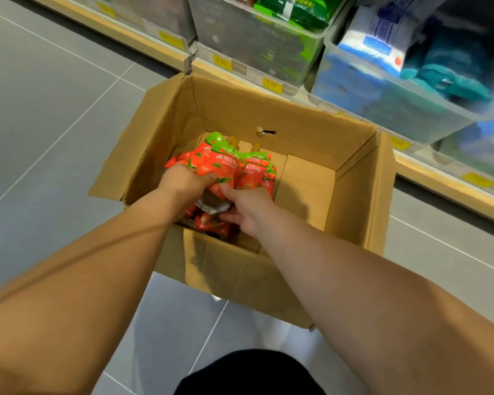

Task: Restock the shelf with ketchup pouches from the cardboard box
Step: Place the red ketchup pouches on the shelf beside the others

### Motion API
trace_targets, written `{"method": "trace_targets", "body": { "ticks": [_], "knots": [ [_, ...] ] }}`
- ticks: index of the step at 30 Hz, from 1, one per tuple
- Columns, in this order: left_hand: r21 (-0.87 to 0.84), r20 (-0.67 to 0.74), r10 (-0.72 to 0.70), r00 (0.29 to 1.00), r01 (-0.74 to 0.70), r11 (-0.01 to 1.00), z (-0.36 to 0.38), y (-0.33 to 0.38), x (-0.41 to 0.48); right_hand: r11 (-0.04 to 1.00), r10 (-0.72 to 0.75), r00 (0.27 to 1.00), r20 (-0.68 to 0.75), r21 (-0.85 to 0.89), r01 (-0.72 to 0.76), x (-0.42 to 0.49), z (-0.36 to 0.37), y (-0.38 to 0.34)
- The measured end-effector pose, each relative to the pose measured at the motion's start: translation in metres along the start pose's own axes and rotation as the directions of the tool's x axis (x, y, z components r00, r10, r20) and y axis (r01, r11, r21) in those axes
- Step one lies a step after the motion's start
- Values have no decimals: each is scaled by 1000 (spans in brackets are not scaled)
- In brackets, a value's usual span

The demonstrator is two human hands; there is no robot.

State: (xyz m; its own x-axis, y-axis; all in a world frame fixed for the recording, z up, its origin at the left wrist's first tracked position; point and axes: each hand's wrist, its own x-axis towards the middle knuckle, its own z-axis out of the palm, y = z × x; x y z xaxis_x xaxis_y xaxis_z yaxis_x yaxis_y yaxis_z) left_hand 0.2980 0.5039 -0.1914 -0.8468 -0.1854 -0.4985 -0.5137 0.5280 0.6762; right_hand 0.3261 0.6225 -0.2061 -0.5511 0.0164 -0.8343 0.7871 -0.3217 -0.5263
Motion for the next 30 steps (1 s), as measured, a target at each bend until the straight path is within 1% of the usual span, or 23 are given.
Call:
{"method": "trace_targets", "body": {
  "ticks": [3,6,9,11,13,15,16,19,23,27,30],
  "knots": [
    [-156,87,16,996,-2,988,-3,16,-23,999,3,1000,18,-39,-2,-22,-14,-14],
    [-210,173,58,983,-21,977,-2,37,-49,997,-13,1000,-3,-80,13,-53,-32,-32],
    [-253,227,130,965,-71,965,5,68,-78,983,-125,987,-98,-150,109,-89,-58,-55],
    [-231,225,173,959,-119,965,14,91,-95,962,-195,969,-154,-221,159,-111,-78,-71],
    [-213,205,223,953,-178,961,22,116,-111,931,-277,944,-178,-294,218,-133,-101,-87],
    [-215,209,291,934,-246,945,32,140,-123,904,-361,914,-185,-309,294,-152,-122,-100],
    [-204,212,337,917,-295,933,40,152,-130,893,-402,892,-208,-302,333,-163,-135,-106],
    [-173,219,464,858,-434,884,63,192,-153,856,-510,782,-359,-298,421,-193,-171,-121],
    [-123,215,628,748,-618,777,96,245,-186,800,-600,667,-441,-349,489,-229,-219,-141],
    [-121,205,736,645,-729,673,135,295,-223,730,-679,524,-515,-395,558,-263,-275,-159],
    [-132,184,768,613,-759,638,164,325,-244,680,-725,450,-521,-440,586,-279,-310,-171]
  ]
}}
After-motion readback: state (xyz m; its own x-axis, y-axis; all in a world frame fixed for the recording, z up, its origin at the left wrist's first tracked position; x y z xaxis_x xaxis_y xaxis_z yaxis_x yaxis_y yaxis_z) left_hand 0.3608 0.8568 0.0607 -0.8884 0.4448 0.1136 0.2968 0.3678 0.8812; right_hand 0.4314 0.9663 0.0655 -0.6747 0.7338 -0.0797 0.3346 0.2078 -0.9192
